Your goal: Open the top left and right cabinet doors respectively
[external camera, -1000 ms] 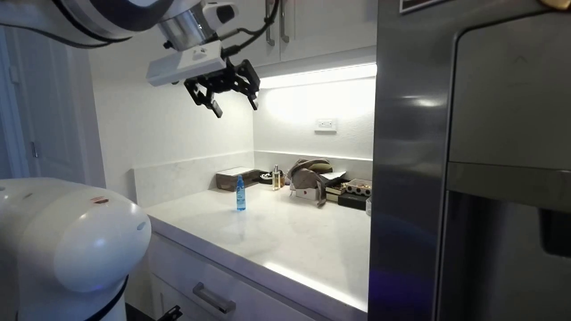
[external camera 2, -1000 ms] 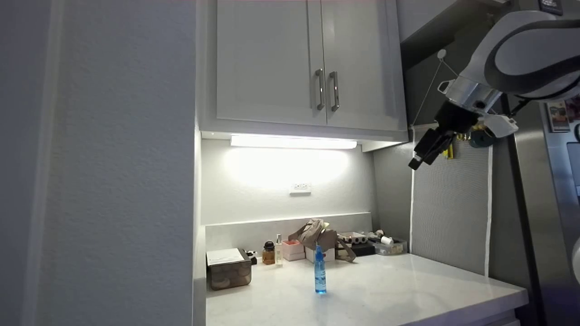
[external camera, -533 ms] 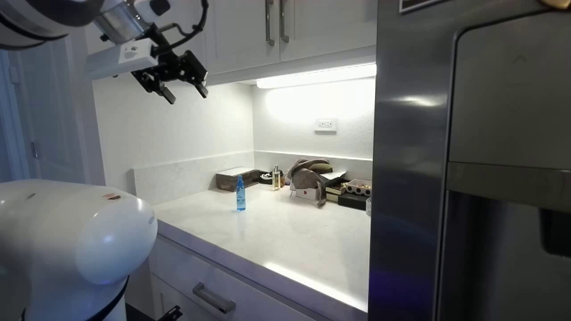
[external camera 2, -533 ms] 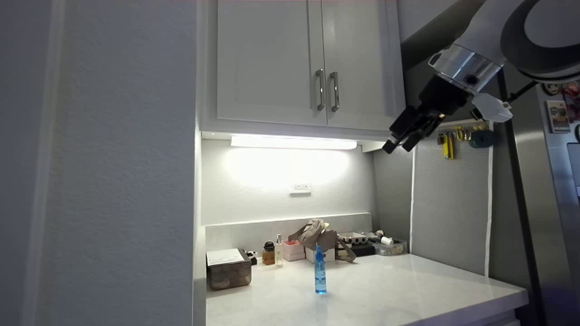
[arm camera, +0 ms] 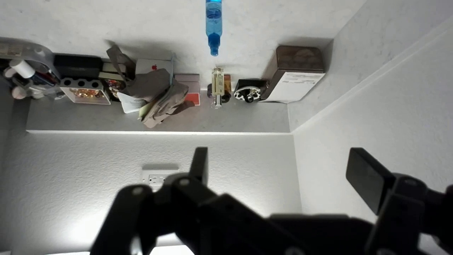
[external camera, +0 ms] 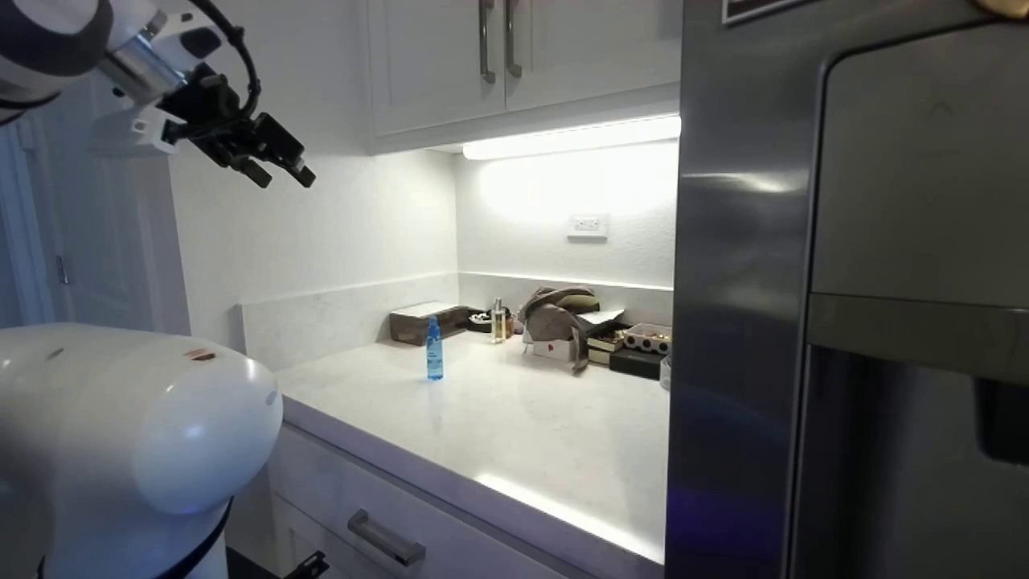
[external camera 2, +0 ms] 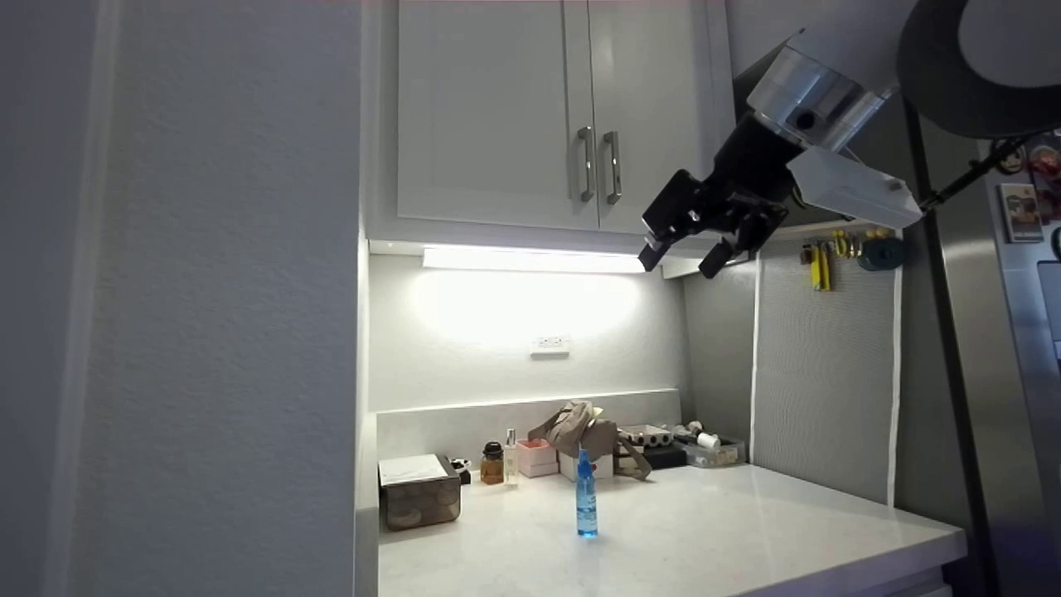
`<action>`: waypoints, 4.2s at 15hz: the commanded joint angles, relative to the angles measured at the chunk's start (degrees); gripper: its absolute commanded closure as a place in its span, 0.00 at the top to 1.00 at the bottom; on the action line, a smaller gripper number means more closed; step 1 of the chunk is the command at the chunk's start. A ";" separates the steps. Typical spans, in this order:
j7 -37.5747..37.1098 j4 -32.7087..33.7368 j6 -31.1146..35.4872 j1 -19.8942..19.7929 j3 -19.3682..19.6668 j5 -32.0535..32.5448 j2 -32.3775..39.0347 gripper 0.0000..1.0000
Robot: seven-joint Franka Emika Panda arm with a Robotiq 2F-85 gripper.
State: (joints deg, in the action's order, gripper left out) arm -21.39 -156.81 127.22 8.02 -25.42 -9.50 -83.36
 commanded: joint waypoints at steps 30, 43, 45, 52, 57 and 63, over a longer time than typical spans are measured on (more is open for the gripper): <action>-20.79 41.31 20.03 -41.15 -10.90 14.92 31.19 1.00; -19.27 58.25 21.66 -55.02 -18.74 30.09 49.16 1.00; -19.56 60.81 20.98 -57.08 -20.27 32.17 52.12 1.00; -20.99 67.05 18.07 -60.65 -24.38 38.50 59.02 1.00; -20.81 69.11 14.99 -59.76 -24.98 41.59 62.37 1.00; -20.38 70.39 12.47 -57.25 -23.61 45.41 66.26 1.00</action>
State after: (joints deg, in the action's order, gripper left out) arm -41.31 -89.39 142.43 -50.94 -49.10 32.71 -21.20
